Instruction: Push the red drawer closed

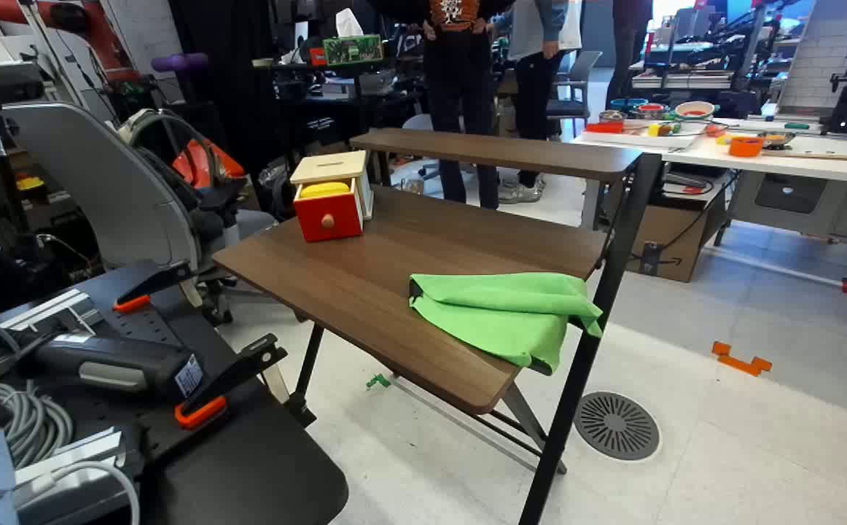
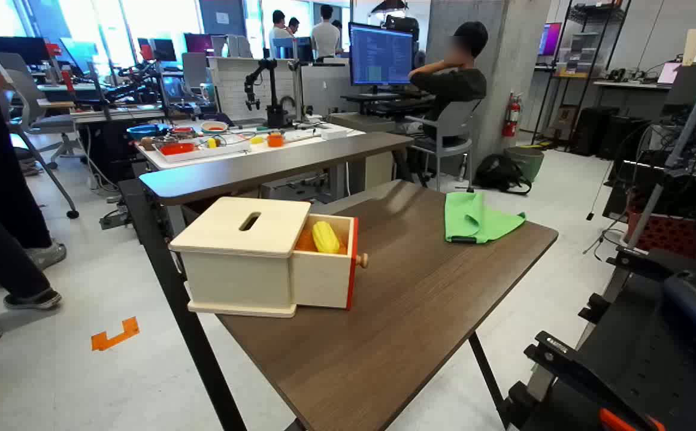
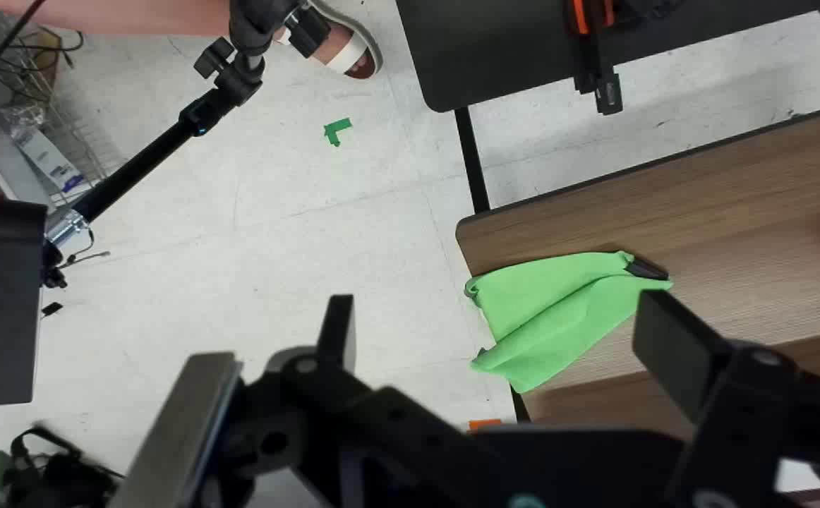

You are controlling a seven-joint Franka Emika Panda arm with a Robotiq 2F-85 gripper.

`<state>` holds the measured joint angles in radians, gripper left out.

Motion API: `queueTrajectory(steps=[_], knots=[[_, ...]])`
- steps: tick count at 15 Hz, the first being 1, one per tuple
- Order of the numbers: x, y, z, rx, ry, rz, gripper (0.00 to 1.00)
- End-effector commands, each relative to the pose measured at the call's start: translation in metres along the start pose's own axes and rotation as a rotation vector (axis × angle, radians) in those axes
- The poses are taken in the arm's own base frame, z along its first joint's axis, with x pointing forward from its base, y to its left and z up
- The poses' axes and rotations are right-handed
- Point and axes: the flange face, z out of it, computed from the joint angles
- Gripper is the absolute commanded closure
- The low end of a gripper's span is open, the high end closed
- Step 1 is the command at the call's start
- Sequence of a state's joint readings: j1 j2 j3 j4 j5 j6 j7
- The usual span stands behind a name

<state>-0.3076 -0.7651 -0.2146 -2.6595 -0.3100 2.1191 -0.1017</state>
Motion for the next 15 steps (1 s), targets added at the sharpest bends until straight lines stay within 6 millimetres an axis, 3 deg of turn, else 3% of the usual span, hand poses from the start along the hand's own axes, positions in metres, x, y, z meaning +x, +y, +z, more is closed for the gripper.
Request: queueTrajectory(steps=[1, 5, 8, 10, 15], knots=[[0.000, 0.000, -0.001, 0.000, -0.001, 0.000, 0.00], [0.000, 0.000, -0.001, 0.000, 0.000, 0.000, 0.00], [0.014, -0.025, 0.017, 0.011, 0.043, -0.072, 0.00], [0.026, -0.053, 0.036, 0.036, 0.086, -0.153, 0.00], [0.060, -0.148, 0.098, 0.129, 0.092, -0.392, 0.00]])
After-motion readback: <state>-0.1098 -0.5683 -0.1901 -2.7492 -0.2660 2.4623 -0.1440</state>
